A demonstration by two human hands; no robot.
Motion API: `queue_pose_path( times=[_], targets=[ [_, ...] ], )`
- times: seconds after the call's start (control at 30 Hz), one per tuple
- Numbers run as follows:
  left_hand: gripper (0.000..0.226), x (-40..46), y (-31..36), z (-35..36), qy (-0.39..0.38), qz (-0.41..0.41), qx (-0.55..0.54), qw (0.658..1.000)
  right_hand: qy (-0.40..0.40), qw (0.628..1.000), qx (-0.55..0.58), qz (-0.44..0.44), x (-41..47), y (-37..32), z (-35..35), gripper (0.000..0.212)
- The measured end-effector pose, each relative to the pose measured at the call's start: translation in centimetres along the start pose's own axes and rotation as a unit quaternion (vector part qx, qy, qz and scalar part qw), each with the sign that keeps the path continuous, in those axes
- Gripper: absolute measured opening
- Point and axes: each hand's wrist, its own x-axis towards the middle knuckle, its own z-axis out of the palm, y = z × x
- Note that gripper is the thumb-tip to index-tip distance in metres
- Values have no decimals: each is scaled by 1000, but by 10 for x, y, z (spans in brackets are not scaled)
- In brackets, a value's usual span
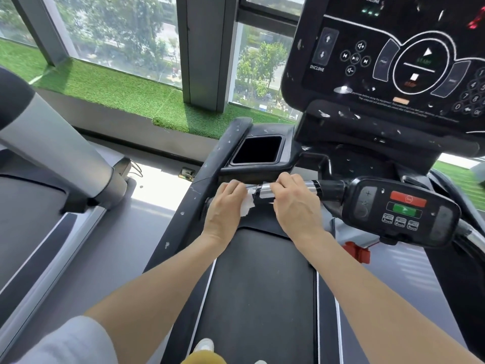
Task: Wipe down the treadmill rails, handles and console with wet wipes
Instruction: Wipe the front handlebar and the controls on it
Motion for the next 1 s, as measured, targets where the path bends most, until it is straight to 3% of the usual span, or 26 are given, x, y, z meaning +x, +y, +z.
queue_pose_path(
  times=[0.13,0.23,0.4,0.57,0.73,0.83,1.0],
  targets=[
    [8,25,15,-8,-52,-19,-54,997,12,1000,2,-9,-1,1,1,27],
    [14,31,5,-16,-96,-9,-33,995,6,1000,-1,-8,-1,1,1,28],
    [20,21,-27,-24,-117,-74,54,989,6,1000,4,-6,-1,0,-1,31],
    [9,11,-16,-23,-89,-116,71,987,4,1000,7,4,-1,-1,0,33],
    [15,13,21,-7,-44,-62,45,996,13,1000,11,3,-1,-3,2,29],
    [32,3,14,-7,-33,-58,72,995,17,1000,19,-5,-2,-1,2,27],
    [18,-18,-26,-18,-54,-142,117,981,19,1000,23,-5,-2,-1,2,29]
  ],
)
